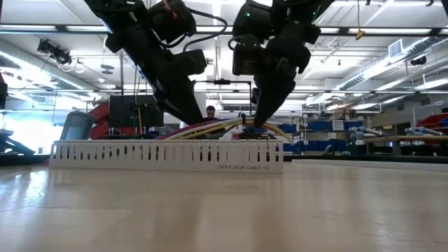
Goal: Ziptie cables
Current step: Put the zip tied cable wires into the white cable duct
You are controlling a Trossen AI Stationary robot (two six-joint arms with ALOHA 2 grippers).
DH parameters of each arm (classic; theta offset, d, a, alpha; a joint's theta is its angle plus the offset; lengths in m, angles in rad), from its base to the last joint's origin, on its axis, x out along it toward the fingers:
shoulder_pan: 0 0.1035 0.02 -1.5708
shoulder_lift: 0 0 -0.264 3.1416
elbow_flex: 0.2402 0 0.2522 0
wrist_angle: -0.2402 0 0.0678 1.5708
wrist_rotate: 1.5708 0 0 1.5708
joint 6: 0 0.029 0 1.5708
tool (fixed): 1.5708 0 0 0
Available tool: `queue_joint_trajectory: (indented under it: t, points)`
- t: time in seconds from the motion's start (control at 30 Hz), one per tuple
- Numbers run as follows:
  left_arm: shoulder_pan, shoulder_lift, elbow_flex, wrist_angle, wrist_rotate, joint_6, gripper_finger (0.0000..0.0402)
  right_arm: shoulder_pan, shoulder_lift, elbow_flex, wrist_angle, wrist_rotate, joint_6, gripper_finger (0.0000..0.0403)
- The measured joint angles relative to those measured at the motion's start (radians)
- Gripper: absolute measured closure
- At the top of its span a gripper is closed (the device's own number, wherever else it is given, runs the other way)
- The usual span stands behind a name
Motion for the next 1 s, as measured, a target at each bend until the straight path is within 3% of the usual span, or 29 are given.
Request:
queue_joint_trajectory:
  t: [0.33,0.57,0.87,1.0]
  points:
    - [0.0,0.0,0.0,0.153,0.015,0.003,0.024,0.036,-0.001,-0.004,0.0,-0.031,0.042,0.039]
    - [-0.011,-0.018,-0.001,0.121,0.157,-0.006,0.024,0.065,-0.002,-0.004,0.003,-0.046,0.078,0.039]
    - [-0.027,-0.09,0.0,0.048,0.177,-0.034,0.024,0.093,-0.002,-0.004,0.049,-0.08,0.188,0.0389]
    - [-0.048,-0.088,0.0,-0.115,0.199,-0.029,0.0241,0.107,-0.002,-0.004,0.08,-0.067,0.199,0.0389]
